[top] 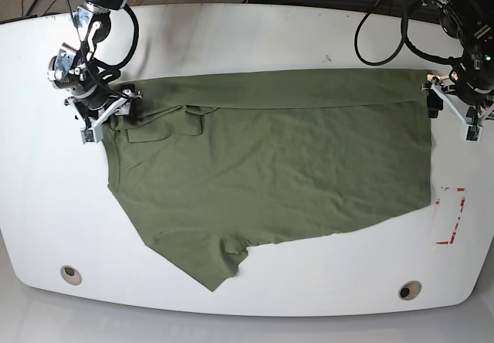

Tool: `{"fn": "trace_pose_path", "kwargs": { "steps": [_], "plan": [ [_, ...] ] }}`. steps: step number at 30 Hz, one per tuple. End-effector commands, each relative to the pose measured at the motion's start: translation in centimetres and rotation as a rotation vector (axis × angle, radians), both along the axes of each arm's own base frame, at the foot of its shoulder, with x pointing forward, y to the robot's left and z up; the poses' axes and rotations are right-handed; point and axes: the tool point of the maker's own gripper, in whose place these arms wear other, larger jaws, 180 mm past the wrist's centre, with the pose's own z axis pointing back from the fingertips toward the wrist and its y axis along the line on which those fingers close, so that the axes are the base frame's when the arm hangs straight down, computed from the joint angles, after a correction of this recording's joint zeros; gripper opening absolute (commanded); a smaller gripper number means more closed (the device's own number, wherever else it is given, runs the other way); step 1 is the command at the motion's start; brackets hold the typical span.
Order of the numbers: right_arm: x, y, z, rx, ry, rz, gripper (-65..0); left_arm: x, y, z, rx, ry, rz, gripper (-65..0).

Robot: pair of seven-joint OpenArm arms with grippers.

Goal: Layout the t-shirt on the table in an organized manner, then fold the t-shirt properly
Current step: 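Release the shirt edge and regrasp nearby fabric with both grippers, then pull the held shirt edge toward the robot with both grippers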

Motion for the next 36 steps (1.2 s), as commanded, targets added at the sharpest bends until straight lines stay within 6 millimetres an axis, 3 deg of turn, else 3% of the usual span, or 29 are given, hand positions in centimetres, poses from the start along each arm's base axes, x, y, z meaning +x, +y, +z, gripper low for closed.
{"fn": "trace_pose_path", "kwargs": {
  "steps": [1,4,8,29,32,36],
  "plan": [
    [0.2,-0.4,0.4,-0.010,-0.006,0.004,-36.3,0.3,0.6,0.2,0.001,-0.012,0.005,-14.6],
    [0.3,-0.4,0.4,-0.010,-0.008,0.004,-43.8,-0.2,0.6,-1.0,-0.024,0.018,0.013,-14.6],
    [0.3,-0.4,0.4,-0.010,-0.008,0.004,-48.2,-0.5,0.4,-1.8,-0.044,0.036,0.019,-14.6],
    [0.3,-0.4,0.4,-0.010,-0.008,0.006,-48.8,-2.2,-2.6,-5.9,-0.114,0.149,-0.042,-14.6],
    [0.3,-0.4,0.4,-0.010,-0.008,0.006,-48.8,-2.1,-3.3,-6.4,-0.120,0.165,-0.064,-19.2],
    [0.3,-0.4,0.4,-0.010,-0.008,0.006,-49.0,-2.1,-3.5,-6.5,-0.120,0.171,-0.071,-32.9]
  ]
}}
